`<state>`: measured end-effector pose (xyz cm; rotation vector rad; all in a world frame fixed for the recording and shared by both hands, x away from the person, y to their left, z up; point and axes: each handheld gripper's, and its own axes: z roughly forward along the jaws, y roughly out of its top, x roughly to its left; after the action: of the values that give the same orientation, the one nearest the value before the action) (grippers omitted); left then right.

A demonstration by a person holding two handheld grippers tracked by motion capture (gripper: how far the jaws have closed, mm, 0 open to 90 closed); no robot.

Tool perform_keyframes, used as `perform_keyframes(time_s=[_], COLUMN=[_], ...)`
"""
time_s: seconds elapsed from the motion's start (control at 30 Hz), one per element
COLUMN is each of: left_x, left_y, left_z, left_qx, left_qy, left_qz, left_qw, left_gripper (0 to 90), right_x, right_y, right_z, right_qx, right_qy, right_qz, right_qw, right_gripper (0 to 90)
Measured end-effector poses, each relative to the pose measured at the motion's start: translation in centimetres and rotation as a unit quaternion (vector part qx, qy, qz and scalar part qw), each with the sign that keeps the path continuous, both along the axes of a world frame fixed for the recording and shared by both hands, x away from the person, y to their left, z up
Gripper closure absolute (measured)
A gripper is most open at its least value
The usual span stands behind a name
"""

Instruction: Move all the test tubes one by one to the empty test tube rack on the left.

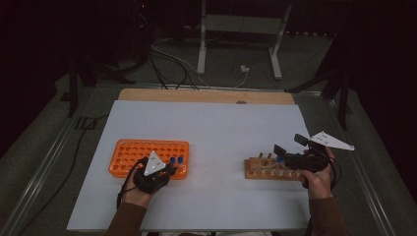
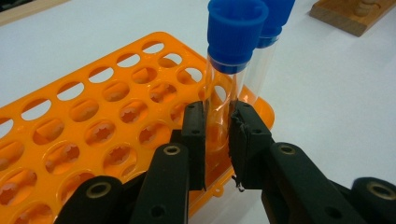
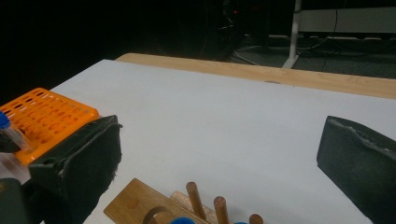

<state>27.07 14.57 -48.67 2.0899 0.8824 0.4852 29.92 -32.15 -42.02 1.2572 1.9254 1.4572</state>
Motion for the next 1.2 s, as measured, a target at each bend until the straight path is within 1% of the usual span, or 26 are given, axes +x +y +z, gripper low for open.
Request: perform_keyframes(time_s=[0.17,0.27,0.37,0.43,0.47,0.53,0.57,0.63,0.7,0.77,0.83,0.87,0.9,0.93,1.0,1.03,1.07,1.13,1.2], left_x=[-0.2,-0.1,0.0,0.0,0.0,0.0,0.0,0.0,-0.1,-0.1,-0.1,-0.1,-0.1,-0.2,-0.3,-0.3,-0.3,-0.3,-0.3], left_y=[-0.1,0.1,0.3,0.4,0.4,0.7,0.9,1.3,1.7,2.1,2.5,2.6,2.7,2.8,2.8,2.9,3.0,3.2,3.5], left_z=[0.0,0.0,-0.1,-0.1,-0.1,0.1,0.3,0.5,0.8,1.0,1.1,1.2,1.2,1.3,1.5,1.6,1.6,1.7,1.8], left_qx=[0.007,-0.003,-0.016,-0.019,-0.022,-0.037,-0.048,-0.067,-0.087,-0.105,-0.127,-0.135,-0.141,-0.145,-0.144,-0.145,-0.144,-0.136,-0.139], left_qy=[-0.005,-0.001,0.004,0.005,0.003,-0.002,-0.005,-0.009,-0.016,-0.018,-0.021,-0.022,-0.022,-0.026,-0.036,-0.041,-0.046,-0.051,-0.052], left_qz=[0.0,-0.002,0.001,0.002,0.003,0.006,0.008,0.009,0.011,0.017,0.015,0.013,0.011,0.013,0.022,0.025,0.031,0.05,0.062], left_qw=[1.0,1.0,0.9999,0.9998,0.9997,0.9993,0.9988,0.9977,0.996,0.9942,0.9916,0.9905,0.9897,0.9891,0.9887,0.9883,0.9881,0.9881,0.9869], left_gripper=[77.9,75.8,68.3,63.3,62.1,58.8,57.2,54.0,51.7,41.8,38.1,34.2,30.1,27.5,17.0,14.5,11.7,1.2,0.7], right_x=[0.0,0.0,0.0,0.0,0.0,0.0,0.0,0.0,-0.1,-0.1,-0.2,-0.2,-0.3,-0.3,-0.4,-0.5,-0.6,-0.8,-1.0], right_y=[-0.1,-0.2,-0.2,-0.3,-0.3,-0.4,-0.5,-0.6,-0.9,-1.1,-1.5,-1.7,-1.9,-2.2,-2.7,-2.9,-3.1,-3.5,-3.8], right_z=[0.0,0.0,0.0,0.0,0.0,0.0,0.1,0.1,0.1,0.1,0.1,0.1,0.1,0.0,-0.1,-0.2,-0.2,-0.3,-0.5], right_qx=[-0.001,0.0,0.0,0.0,0.0,0.0,0.0,0.0,-0.002,-0.002,-0.002,-0.002,-0.002,-0.001,-0.003,-0.007,-0.011,-0.018,-0.023], right_qy=[-0.002,-0.002,-0.002,-0.002,-0.002,-0.002,-0.003,-0.003,-0.006,-0.006,-0.007,-0.007,-0.007,-0.006,-0.006,-0.007,-0.008,-0.009,-0.007], right_qz=[-0.002,-0.002,-0.003,-0.004,-0.004,-0.005,-0.005,-0.007,-0.008,-0.01,-0.013,-0.015,-0.016,-0.018,-0.022,-0.025,-0.026,-0.028,-0.031], right_qw=[1.0,1.0,1.0,1.0,1.0,1.0,1.0,1.0,1.0,0.9999,0.9999,0.9999,0.9998,0.9998,0.9997,0.9996,0.9996,0.9994,0.9992], right_gripper=[0.0,0.0,0.0,0.0,0.0,0.0,0.0,0.0,0.0,0.0,0.0,0.0,0.0,0.0,0.0,0.6,0.7,3.9,6.1])
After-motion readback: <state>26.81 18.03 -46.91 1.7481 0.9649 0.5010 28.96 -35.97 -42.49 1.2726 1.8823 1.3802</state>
